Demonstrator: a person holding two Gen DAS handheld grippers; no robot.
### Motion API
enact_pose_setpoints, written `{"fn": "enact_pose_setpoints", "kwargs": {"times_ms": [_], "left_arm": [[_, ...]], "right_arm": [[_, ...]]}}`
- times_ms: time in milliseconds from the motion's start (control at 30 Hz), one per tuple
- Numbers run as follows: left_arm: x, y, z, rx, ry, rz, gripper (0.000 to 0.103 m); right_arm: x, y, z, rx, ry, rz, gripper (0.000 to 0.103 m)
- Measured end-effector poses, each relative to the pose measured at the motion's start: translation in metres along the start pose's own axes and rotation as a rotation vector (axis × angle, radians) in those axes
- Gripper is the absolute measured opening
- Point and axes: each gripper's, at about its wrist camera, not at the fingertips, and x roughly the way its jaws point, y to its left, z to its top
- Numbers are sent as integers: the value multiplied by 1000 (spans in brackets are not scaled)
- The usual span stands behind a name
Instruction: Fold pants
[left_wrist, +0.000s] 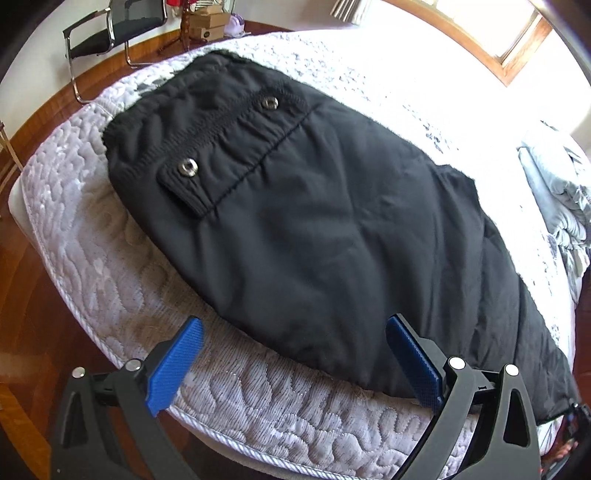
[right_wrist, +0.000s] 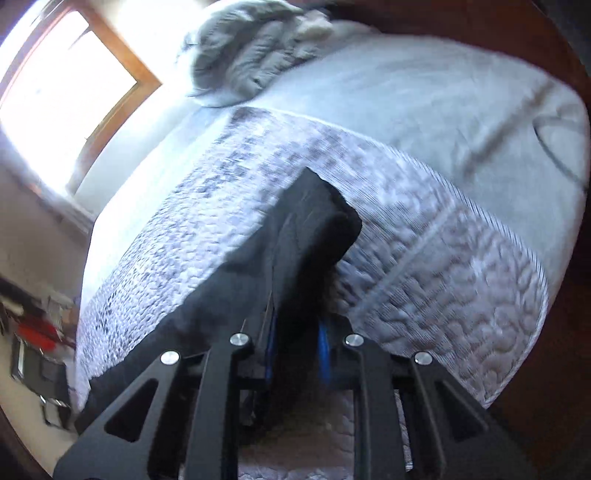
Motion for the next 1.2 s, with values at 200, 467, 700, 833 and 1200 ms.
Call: {"fn": "enact_pose_setpoints", "kwargs": {"times_ms": [200,467,700,833,1200], "left_arm": [[-15,2,-4,-8,-5,-40,99],[-30,-1,-5,-12,-12,-84,99],[-37,18,-8,-47,-24,-92,99],[-39,32,-12,-84,-23,-95,99],[-44,58,-19,-135,-17,-106,99]], "right_arm": [[-27,101,-1,-308,-69,48,17],[-36,213,-48,-599,-28,179,16],[-15,269,-112,-800,60,213,16],[9,290,-155,-887,141,209,16],[46,305,-232,-1049,255,155,16]]}}
